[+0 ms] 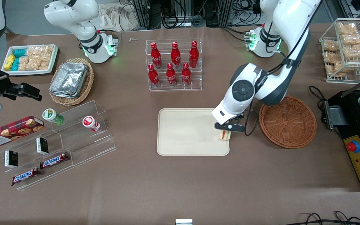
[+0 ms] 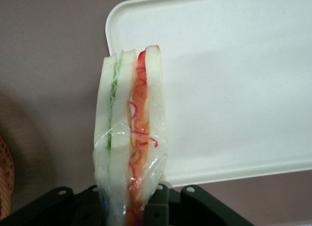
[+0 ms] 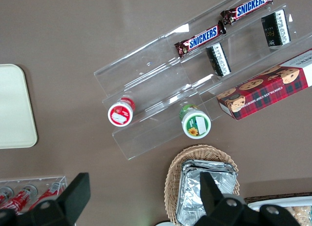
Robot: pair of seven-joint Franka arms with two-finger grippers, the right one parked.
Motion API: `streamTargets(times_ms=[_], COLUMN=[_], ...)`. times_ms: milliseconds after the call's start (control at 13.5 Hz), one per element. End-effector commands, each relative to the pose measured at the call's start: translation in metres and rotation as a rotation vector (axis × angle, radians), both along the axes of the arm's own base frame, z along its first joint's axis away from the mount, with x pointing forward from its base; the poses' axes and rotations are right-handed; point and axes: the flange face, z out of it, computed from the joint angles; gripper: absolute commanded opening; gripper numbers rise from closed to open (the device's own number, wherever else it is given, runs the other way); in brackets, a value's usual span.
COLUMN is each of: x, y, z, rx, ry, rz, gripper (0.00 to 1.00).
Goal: Place sandwich from basket to tray
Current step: 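Carry the sandwich with the left gripper over the cream tray and lower it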
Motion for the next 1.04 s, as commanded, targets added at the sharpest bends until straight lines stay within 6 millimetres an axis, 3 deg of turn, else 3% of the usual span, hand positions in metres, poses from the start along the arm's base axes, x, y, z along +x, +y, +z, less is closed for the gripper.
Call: streamTargets(times_ms=[0,148,444,519,741,815,889,963], x=[0.009,0.010,0.012,0.003,-0.001,-0.001,-0.001,0.000], y=[-0.007,-0.009,-0.012,-0.026,-0.034,-0.034,-0.033,-0.032], z=[-0.027,-0.043,-0.056,-0.059,-0.066,-0.070,-0.071,-0.072], rx=[0.023,0.013,-0.002,-0.002,0.004,0.005,0.008,0.022], ry=[-0.017,-0.015,-0.020,-0.023,-0.017,-0.012,-0.012,-0.024], rz=[0.004,0.005,0.020,-0.004,0.017,0.017,0.015,0.000], gripper=[0.00,0.00,0.00,0.00,0.00,0.08,0.57,0.80])
